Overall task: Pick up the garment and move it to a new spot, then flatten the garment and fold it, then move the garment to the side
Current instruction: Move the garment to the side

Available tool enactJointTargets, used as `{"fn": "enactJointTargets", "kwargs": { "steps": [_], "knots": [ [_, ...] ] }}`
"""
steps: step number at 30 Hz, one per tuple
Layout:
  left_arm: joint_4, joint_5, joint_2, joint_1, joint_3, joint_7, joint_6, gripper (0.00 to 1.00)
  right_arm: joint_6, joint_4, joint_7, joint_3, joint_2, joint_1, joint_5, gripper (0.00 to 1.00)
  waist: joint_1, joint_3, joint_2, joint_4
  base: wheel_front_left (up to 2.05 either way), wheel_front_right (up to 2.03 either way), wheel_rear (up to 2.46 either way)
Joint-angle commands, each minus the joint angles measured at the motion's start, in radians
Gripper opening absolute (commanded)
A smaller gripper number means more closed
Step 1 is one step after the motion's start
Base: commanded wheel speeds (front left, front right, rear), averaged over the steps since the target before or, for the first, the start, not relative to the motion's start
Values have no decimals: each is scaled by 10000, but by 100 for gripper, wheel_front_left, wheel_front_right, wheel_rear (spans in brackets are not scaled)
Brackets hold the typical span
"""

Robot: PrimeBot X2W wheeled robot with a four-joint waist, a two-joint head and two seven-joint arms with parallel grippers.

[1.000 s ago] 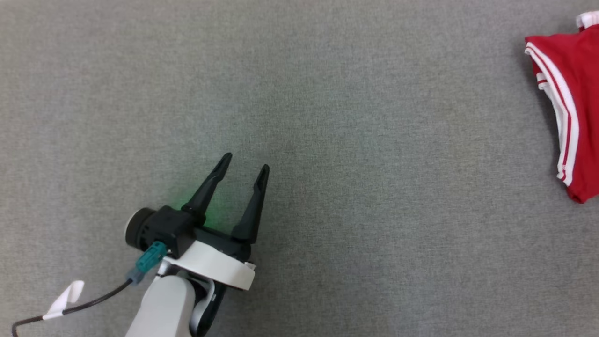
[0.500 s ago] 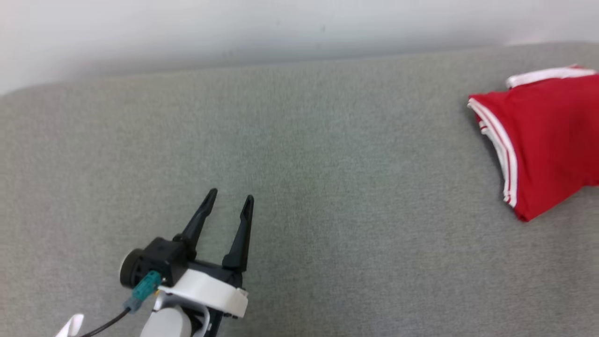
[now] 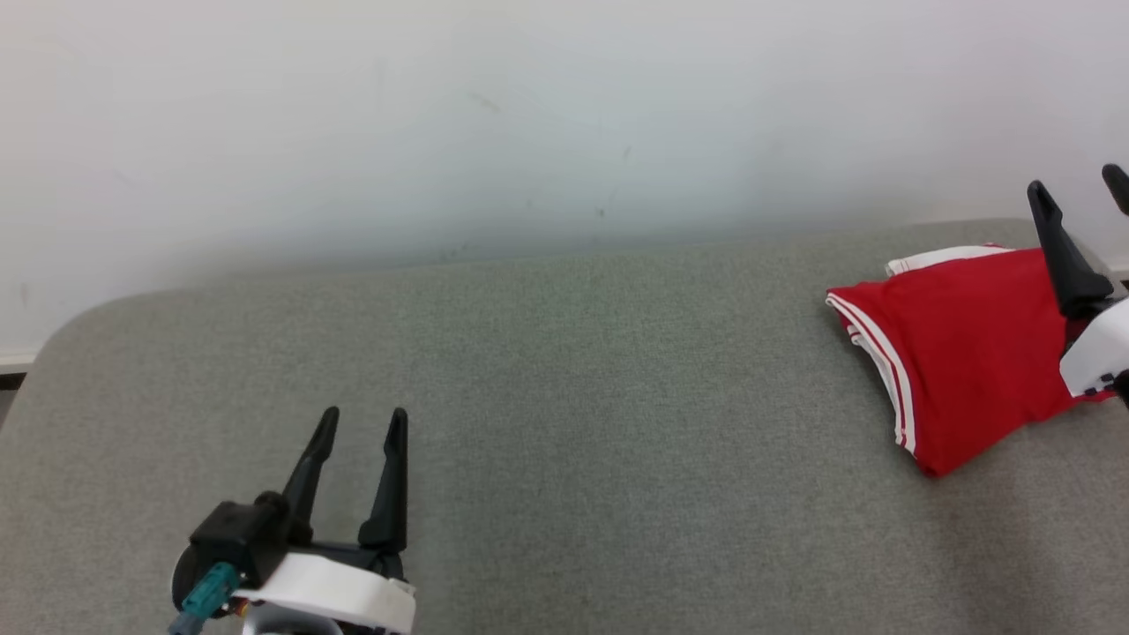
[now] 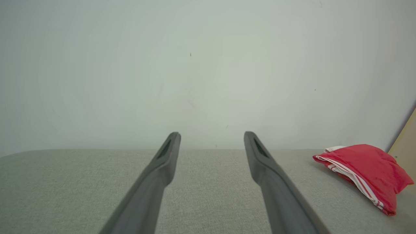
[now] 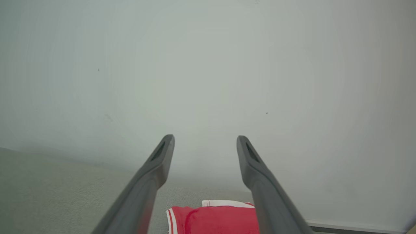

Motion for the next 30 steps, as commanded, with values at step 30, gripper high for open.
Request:
{"fn": "enactJointTargets", "kwargs": {
  "steps": [30],
  "knots": [
    [-446, -60, -2, 1816, 866, 5, 475, 100, -2, -4146, -1792, -3324, 3482, 7025, -2952, 100, 2, -512, 0, 21, 0, 0, 0]
  ]
}}
